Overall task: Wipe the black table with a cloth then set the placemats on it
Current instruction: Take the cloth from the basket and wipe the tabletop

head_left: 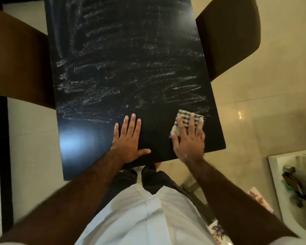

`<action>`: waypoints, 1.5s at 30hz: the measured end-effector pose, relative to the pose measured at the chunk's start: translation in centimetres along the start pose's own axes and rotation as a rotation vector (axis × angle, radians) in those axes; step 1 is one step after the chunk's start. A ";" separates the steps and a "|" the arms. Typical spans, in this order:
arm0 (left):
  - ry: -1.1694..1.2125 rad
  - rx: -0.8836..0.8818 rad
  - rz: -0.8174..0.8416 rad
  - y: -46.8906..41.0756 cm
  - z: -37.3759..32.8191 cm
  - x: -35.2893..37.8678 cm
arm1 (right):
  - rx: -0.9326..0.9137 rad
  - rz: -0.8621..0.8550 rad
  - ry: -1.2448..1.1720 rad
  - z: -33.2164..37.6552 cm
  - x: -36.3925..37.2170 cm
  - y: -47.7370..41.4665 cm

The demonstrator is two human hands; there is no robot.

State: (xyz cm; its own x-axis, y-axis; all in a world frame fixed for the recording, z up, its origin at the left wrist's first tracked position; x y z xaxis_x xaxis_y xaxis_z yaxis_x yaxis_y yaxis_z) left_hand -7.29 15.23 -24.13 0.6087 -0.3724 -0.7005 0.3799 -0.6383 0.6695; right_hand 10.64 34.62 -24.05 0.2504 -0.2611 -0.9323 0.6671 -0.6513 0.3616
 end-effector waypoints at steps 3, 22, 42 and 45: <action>0.002 -0.019 0.002 -0.4 0.0 0.2 | 0.103 -0.013 -0.040 -0.8 -0.7 -2.7; 0.051 -0.039 0.042 -0.9 -0.2 0.4 | 0.248 -0.033 -0.132 -4.3 -1.1 -4.6; 0.016 -0.050 0.059 -0.8 -0.3 0.2 | 0.163 -0.025 -0.064 -2.4 -1.9 -6.2; 0.012 -0.054 0.074 -0.6 -0.4 0.0 | -0.009 -0.023 -0.031 2.6 -1.8 -4.9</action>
State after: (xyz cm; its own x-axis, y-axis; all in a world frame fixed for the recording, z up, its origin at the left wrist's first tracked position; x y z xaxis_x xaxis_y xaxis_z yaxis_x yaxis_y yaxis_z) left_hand -7.26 15.87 -24.39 0.6450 -0.4087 -0.6457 0.3703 -0.5720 0.7319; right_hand 5.04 36.42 -24.10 0.2133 -0.2677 -0.9396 0.6787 -0.6512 0.3396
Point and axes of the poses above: each hand's wrist, its own y-axis away from the middle knuckle, its own x-axis out of the palm, z = x × y, the point moved 3 cm from there along -y, towards the middle knuckle, and after that the axes turned 9 degrees about y, right-handed, at the moved point
